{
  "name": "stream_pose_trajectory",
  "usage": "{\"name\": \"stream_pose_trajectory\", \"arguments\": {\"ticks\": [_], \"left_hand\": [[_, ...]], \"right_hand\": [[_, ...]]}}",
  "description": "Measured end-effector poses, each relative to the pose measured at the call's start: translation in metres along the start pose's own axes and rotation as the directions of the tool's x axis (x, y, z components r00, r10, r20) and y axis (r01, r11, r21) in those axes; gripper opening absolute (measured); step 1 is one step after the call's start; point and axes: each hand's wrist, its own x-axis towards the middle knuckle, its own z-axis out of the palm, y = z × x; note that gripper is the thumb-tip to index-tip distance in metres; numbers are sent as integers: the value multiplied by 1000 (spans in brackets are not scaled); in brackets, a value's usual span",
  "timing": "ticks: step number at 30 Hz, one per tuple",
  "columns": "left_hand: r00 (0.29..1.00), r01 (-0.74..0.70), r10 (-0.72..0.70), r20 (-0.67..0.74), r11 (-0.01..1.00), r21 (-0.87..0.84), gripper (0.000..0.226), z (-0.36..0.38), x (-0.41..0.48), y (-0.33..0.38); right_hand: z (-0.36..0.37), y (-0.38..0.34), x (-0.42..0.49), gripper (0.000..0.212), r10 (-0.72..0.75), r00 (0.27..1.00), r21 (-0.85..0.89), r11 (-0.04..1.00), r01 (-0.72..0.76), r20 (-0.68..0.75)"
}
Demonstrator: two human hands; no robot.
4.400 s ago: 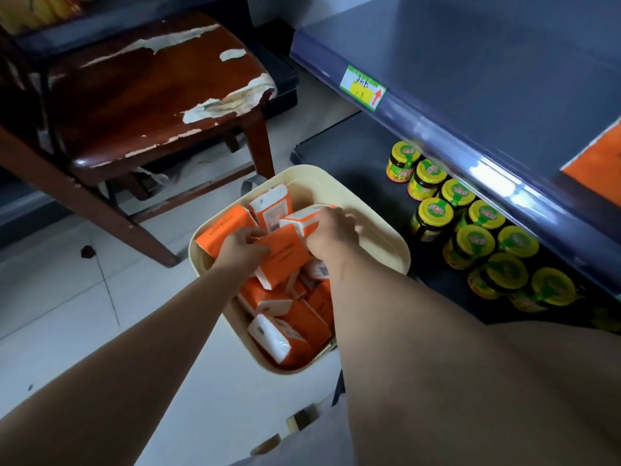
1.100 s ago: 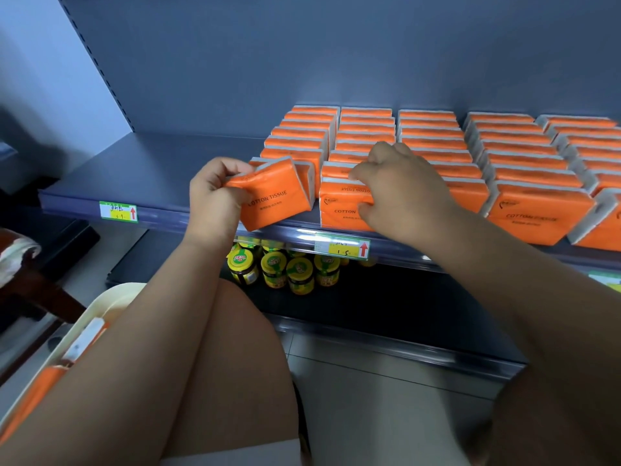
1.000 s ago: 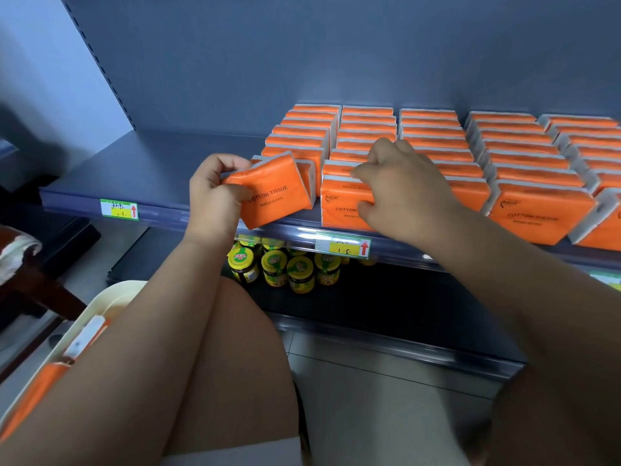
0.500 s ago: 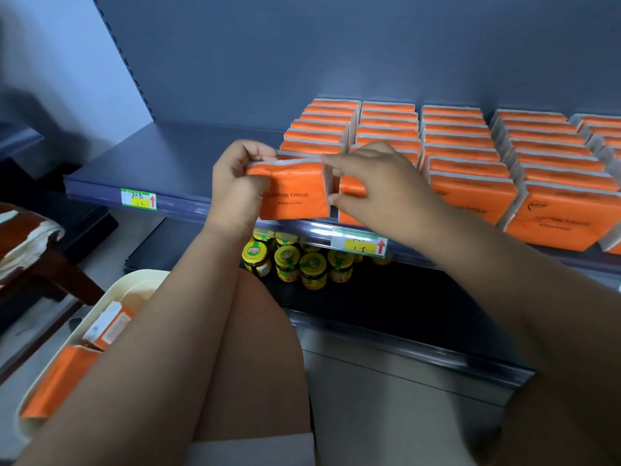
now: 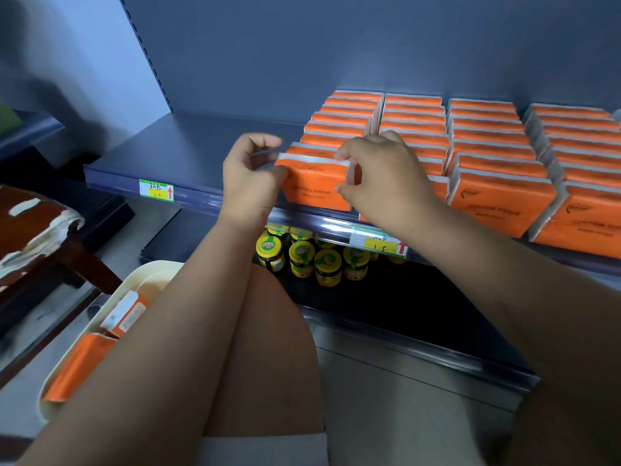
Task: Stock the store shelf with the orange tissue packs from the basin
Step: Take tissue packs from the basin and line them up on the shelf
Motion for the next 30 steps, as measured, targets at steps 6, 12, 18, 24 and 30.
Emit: {"name": "stream_pose_trajectory", "arguments": {"ticks": [6,12,18,24,30], "left_hand": [[995,103,-102,-17,991,90,28,-5,6,-8],[992,124,-124,-5,985,119,17,-8,6,-7],[991,128,-131,14,982,139,15,-7,3,-6],[992,122,-122,-11,984,131,14,-7,1,-3],[1000,-14,23,-15,887,461,29,-19,-16,9]], "right_hand": [[7,1,1,37,13,1000,-62,998,-13,4],[14,-3,1,35,-9,1000,-185,983,8,-2],[13,-4,-1,32,-26,1000,-280,960,26,2],[12,-12,-3,37,-36,999,-271,962,42,26],[15,-38,-8,54,-55,998,-115,992,56,12]]}}
